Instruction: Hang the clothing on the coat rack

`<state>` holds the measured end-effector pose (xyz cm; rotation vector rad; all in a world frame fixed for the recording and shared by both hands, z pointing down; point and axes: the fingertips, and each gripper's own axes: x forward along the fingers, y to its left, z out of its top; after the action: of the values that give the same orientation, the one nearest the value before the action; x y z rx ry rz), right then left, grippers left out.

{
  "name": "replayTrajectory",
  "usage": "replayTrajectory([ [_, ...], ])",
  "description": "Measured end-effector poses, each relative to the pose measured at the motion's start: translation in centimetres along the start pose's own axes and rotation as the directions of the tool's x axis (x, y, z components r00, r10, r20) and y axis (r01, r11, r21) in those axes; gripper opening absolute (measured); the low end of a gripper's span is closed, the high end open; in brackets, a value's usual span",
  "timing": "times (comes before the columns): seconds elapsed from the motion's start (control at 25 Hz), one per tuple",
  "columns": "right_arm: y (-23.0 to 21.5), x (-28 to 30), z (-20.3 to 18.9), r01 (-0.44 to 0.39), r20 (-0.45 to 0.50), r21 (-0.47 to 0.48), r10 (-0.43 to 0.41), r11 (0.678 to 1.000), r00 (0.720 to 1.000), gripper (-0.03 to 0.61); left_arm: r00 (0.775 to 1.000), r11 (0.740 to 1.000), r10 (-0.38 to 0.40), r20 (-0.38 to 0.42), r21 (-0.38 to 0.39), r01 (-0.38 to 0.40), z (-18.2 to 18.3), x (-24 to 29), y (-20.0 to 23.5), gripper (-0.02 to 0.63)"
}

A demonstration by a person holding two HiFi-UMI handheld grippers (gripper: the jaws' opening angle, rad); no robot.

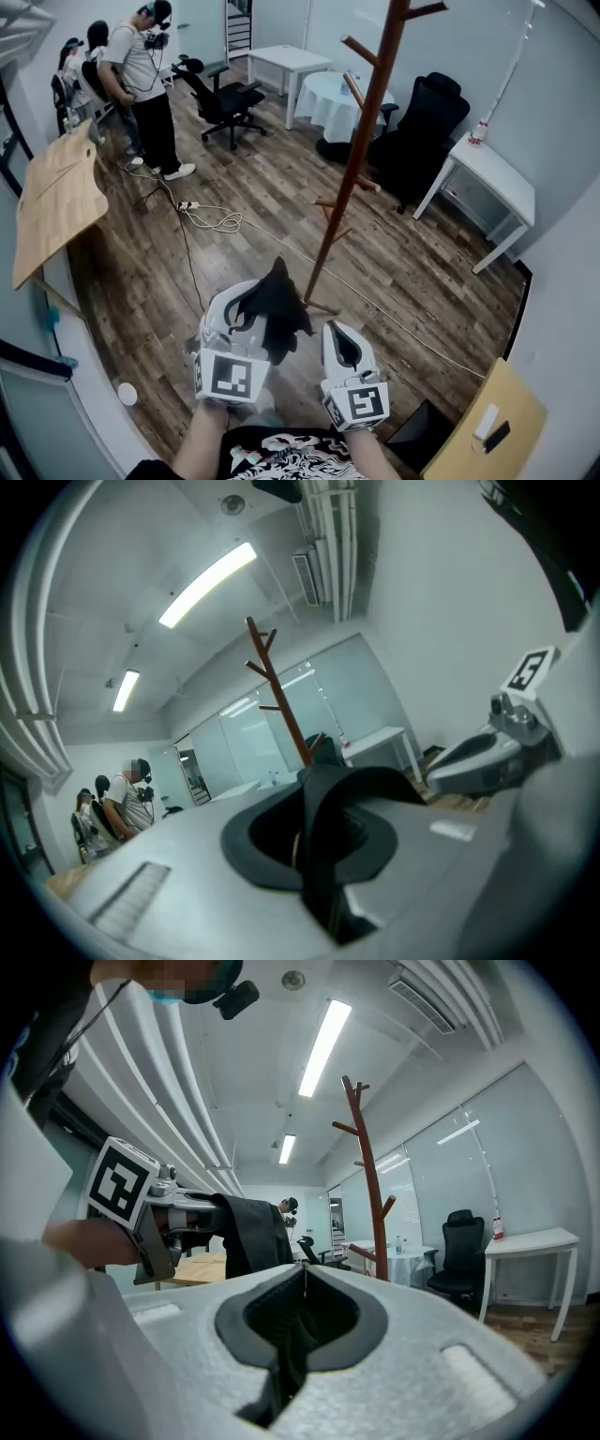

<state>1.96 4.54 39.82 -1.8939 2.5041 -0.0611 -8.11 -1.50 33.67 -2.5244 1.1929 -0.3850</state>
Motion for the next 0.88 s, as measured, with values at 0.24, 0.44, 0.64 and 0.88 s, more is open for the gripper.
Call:
replayTrajectory([
  [0.24,1.2,4.7,-1.3,0.022,-0.021,-0.009,-0.022,1.000,1.000,0.002,0.999,0.999,-0.042,0.034,-0.031,0.043,-2.1,2.4,3.2,0.008],
  [0.44,2.2,7.2,-2.1,0.030,-0.042,-0.020,-0.031,0.999,0.999,0.002,0.997,0.997,-0.062,0.040,-0.033,0.063,-3.3,4.2,5.7,0.008],
  [0.64,2.8,8.3,-2.0,0.035,-0.079,-0.043,-0.039,0.998,0.996,0.055,0.996,0.996,-0.076,0.047,-0.038,0.077,-3.4,5.4,6.3,0.008],
  [0.88,2.6,9.6,-3.1,0.032,-0.118,-0.044,-0.037,0.999,0.992,0.102,0.994,0.994,-0.095,0.054,-0.039,0.098,-3.4,6.7,6.6,0.008],
])
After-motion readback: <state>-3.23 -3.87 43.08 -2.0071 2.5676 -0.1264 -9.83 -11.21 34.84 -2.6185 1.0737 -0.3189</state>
